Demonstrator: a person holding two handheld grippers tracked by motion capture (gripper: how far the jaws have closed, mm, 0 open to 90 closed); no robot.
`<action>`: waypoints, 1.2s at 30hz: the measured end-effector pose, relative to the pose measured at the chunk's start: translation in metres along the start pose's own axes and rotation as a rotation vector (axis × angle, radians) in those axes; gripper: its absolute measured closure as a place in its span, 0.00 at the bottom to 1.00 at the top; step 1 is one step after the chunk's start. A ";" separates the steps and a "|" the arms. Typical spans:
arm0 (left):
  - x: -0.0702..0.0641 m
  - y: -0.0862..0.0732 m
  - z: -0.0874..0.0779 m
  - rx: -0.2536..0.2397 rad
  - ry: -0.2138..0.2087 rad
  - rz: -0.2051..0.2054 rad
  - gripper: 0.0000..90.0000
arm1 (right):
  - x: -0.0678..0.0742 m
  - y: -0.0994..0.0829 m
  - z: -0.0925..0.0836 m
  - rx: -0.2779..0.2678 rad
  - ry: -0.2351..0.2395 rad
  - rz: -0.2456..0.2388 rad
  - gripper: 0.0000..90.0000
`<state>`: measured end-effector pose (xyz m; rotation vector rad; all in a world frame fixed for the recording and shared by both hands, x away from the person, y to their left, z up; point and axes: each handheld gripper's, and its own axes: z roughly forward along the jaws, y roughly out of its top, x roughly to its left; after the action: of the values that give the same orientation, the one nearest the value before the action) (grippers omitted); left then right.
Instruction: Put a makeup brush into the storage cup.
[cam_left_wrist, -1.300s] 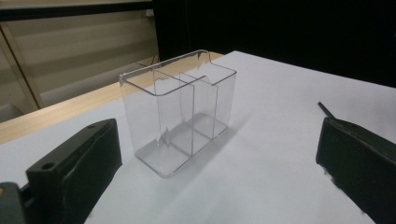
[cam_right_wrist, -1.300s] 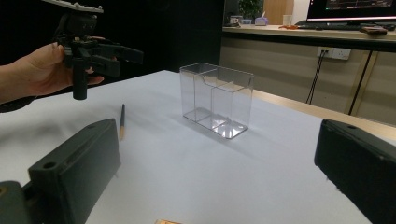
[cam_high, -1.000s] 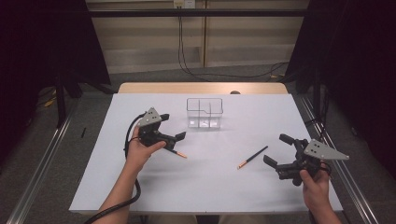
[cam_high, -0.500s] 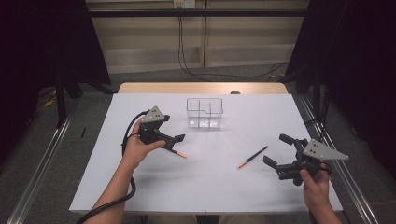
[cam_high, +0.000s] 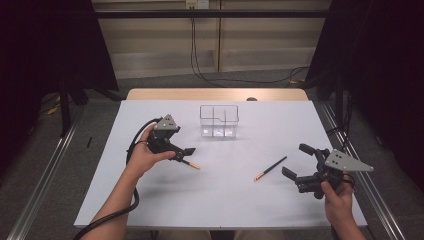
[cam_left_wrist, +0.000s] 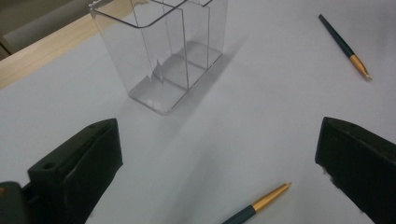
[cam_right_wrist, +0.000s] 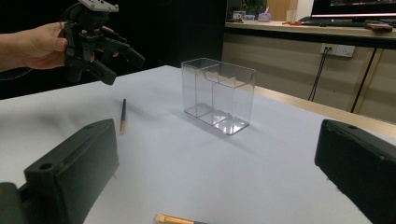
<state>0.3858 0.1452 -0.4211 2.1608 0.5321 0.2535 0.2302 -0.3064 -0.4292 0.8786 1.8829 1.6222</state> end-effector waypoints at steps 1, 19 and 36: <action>0.000 0.000 0.000 0.006 -0.001 0.000 0.01 | 0.000 0.000 0.000 0.001 0.001 0.000 0.00; 0.002 0.010 0.013 0.235 -0.089 0.054 0.01 | 0.000 0.000 0.001 0.007 0.003 -0.004 0.00; 0.008 0.007 0.023 0.433 -0.116 0.086 0.00 | 0.000 -0.002 0.002 0.017 0.004 -0.006 0.00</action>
<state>0.4036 0.1283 -0.4293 2.6038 0.4588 0.0594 0.2313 -0.3047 -0.4313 0.8765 1.9029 1.6084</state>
